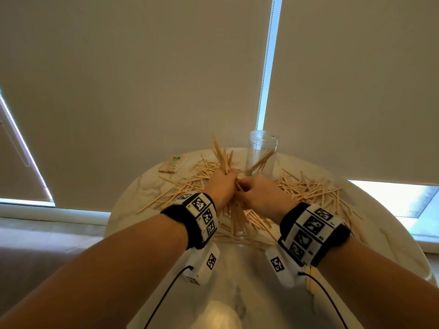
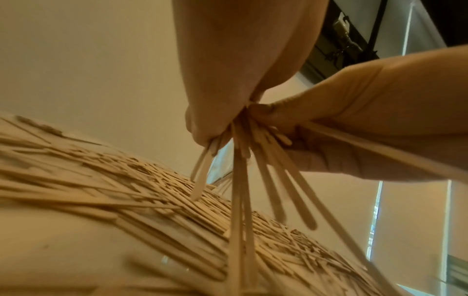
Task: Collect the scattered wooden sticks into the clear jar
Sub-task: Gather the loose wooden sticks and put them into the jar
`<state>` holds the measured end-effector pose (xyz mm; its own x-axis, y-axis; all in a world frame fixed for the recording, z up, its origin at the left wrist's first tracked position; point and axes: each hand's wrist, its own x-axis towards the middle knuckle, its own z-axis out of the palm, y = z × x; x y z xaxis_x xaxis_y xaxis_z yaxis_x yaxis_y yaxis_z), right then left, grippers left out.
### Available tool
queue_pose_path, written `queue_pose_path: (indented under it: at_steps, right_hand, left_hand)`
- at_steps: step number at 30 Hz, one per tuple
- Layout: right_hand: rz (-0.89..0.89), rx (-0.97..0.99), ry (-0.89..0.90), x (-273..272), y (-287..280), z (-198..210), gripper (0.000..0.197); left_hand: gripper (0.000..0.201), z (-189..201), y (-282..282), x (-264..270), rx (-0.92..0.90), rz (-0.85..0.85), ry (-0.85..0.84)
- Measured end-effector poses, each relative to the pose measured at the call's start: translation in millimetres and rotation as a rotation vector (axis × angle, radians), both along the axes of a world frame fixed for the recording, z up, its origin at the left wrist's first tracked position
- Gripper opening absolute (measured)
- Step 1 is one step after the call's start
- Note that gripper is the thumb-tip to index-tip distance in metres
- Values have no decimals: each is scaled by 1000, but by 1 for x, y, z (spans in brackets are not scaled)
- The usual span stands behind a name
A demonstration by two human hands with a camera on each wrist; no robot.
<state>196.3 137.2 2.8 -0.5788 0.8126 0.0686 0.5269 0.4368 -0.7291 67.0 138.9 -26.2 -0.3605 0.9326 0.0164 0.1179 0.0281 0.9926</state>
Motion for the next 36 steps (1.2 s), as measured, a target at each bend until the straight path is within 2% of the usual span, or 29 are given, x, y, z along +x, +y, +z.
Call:
queue_pose_path:
  at_steps: [3, 7, 9, 13, 17, 20, 22, 24, 27, 29, 30, 32, 34, 36]
  right_hand:
    - [30, 25, -52, 0, 0, -4, 10]
    - [-16, 21, -102, 1, -1, -9, 22]
    - [-66, 15, -103, 4, -2, -9, 31]
    - [-123, 61, 9, 8, -2, 1, 42]
    - [-142, 165, 114, -1, 0, 15, 55]
    - [-153, 133, 206, -6, 13, 12, 60]
    - [-165, 109, 208, -4, 17, 13, 61]
    - [-160, 73, 208, -2, 8, 19, 59]
    - [-50, -6, 176, 2, -1, 29, 52]
    - [-61, 94, 196, 5, 0, 40, 58]
    - [-96, 160, 268, 6, 0, 49, 64]
    - [-147, 280, 347, 6, 4, 65, 61]
    - [-152, 338, 212, 7, 7, 76, 40]
    - [-91, 248, 92, 5, 8, 81, 30]
  left_hand:
    - [33, 0, 3, -10, 37, 81, 0]
    - [28, 9, 6, -28, 118, 214, -3]
    - [21, 11, 4, -35, 142, 215, -61]
    - [20, 13, -9, -29, 194, 80, -227]
    - [22, 15, -24, -6, 129, -80, -236]
    - [28, 19, -35, 18, 122, -195, -230]
    - [27, 20, -38, 29, 160, -195, -208]
    - [30, 19, -38, 35, 177, -179, -216]
    - [32, 17, -40, 36, 178, -188, -253]
    - [32, 14, -44, 34, 171, -215, -202]
    - [33, 12, -45, 35, 164, -238, -161]
    - [38, 12, -50, 38, 163, -300, -85]
    - [36, 12, -54, 45, 191, -352, -54]
    - [33, 12, -56, 50, 212, -343, -64]
